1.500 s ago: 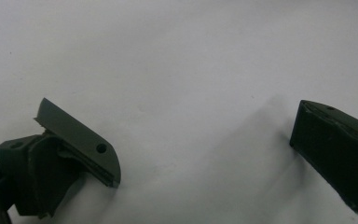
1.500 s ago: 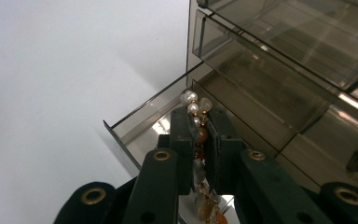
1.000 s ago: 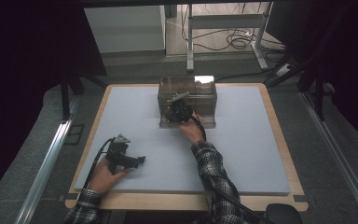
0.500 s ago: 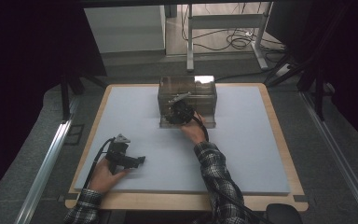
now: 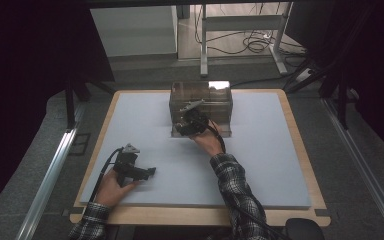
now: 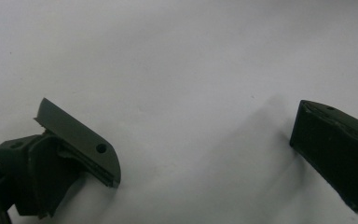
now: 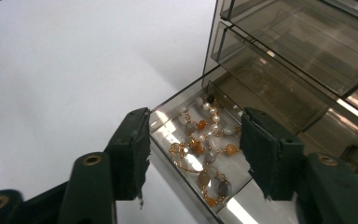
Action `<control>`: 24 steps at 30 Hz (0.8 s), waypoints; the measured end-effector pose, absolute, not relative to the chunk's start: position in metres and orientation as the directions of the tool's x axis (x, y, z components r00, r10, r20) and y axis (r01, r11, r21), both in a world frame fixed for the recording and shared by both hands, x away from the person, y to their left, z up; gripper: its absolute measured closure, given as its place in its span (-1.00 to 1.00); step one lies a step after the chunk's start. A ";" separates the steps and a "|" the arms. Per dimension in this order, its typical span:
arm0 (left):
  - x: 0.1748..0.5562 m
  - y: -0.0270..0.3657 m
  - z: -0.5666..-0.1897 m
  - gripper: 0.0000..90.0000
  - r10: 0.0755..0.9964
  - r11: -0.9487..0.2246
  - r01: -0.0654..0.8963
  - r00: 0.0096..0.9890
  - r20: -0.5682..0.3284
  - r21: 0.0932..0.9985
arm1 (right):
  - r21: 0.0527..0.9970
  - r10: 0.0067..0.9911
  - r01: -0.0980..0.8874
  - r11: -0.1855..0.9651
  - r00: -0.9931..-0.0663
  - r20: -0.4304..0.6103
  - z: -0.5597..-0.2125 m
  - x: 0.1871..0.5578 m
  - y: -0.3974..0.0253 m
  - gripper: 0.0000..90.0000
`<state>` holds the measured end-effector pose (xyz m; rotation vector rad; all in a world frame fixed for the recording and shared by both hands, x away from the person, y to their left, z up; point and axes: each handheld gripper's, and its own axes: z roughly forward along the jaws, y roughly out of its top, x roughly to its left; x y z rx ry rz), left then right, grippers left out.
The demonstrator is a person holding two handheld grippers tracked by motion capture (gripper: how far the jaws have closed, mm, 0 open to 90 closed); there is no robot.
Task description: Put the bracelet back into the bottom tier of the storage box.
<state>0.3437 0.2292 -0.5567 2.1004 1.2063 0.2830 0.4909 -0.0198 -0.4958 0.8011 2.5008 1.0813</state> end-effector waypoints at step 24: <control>0.344 0.229 -0.557 -1.00 0.827 -0.328 0.676 0.543 -0.145 0.659 | 0.742 0.590 0.368 0.561 -0.806 -0.046 -0.487 0.477 -0.032 -0.31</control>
